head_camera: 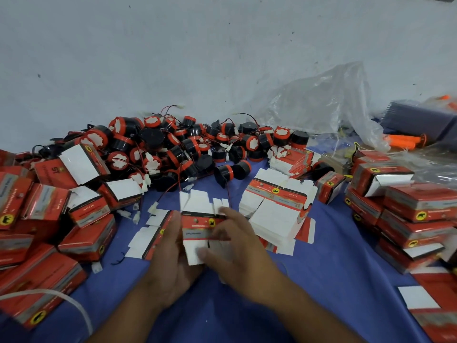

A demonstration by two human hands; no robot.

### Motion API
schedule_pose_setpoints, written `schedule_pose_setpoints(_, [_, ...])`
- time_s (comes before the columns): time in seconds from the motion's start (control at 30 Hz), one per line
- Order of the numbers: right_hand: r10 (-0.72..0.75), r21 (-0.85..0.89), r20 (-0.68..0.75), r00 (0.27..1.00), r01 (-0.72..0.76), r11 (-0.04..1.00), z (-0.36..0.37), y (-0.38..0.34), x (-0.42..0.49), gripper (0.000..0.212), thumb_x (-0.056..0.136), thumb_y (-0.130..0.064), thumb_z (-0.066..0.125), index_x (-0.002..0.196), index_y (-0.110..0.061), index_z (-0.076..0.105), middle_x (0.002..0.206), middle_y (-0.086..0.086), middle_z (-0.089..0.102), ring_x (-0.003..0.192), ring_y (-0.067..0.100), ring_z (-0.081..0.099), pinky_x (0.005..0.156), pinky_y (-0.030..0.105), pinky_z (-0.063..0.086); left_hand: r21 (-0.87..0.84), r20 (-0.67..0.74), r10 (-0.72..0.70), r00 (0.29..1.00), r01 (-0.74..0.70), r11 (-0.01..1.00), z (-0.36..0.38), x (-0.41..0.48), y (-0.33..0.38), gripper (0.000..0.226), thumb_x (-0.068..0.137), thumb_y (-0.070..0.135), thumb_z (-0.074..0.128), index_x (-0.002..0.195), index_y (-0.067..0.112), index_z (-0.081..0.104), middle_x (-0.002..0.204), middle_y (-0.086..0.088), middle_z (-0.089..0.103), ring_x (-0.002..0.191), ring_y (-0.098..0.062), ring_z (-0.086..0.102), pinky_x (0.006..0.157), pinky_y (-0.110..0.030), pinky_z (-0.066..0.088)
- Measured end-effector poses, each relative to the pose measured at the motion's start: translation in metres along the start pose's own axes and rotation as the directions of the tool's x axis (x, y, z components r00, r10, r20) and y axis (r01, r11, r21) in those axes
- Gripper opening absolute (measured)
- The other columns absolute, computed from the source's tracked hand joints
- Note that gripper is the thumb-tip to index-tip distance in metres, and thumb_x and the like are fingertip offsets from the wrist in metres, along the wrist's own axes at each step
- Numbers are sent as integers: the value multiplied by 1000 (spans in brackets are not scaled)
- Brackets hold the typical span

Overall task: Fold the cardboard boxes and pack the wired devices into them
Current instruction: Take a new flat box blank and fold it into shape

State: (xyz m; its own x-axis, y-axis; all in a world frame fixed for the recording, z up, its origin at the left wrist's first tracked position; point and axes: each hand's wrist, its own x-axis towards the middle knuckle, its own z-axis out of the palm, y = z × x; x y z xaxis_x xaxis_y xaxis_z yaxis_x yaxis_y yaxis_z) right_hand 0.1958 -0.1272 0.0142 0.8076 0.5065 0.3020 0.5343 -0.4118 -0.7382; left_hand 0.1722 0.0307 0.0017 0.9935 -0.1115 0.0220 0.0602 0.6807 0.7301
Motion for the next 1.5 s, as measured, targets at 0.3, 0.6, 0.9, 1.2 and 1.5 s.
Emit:
schedule_pose_setpoints(0.3, [167,328,162,973,-212,920,-4,4,2,97,76,-55,74,154,-39,19,136,-34,33,106,-31,44,74,-6,38,26,87,-80,993,78,997,4,-11,6,73,65,41,91,125,8,66,132,-27,59,119,-39,60,89,-42,56])
schedule_pose_setpoints(0.6, [216,452,89,972,-233,861,2,5,4,102,67,-58,78,151,-42,23,145,-12,40,113,-10,53,76,0,44,139,-65,28,998,-18,990,5,-3,0,39,79,22,68,115,6,67,119,-27,65,106,-40,67,79,-43,58])
schedule_pose_setpoints(0.9, [256,631,-73,964,-154,760,-1,25,8,67,94,-18,69,137,-49,28,98,-38,66,99,-8,66,72,12,54,412,-134,249,959,-174,894,-11,9,-17,51,78,21,65,123,41,55,111,-6,72,93,-25,72,67,-33,57])
schedule_pose_setpoints(1.2, [238,542,-157,959,-118,832,-2,29,8,24,91,-38,64,115,-44,66,114,-14,71,105,8,68,88,27,57,611,-62,266,962,-174,773,-2,3,-22,22,89,36,65,109,34,73,108,0,74,97,-20,71,72,-26,56])
schedule_pose_setpoints(1.5, [306,449,-83,948,-239,861,-5,29,11,46,82,-73,53,94,-32,69,94,-7,74,91,14,72,88,41,59,726,-35,356,934,-221,651,5,-4,-22,26,93,42,54,103,26,73,99,-3,75,90,-17,71,72,-22,56])
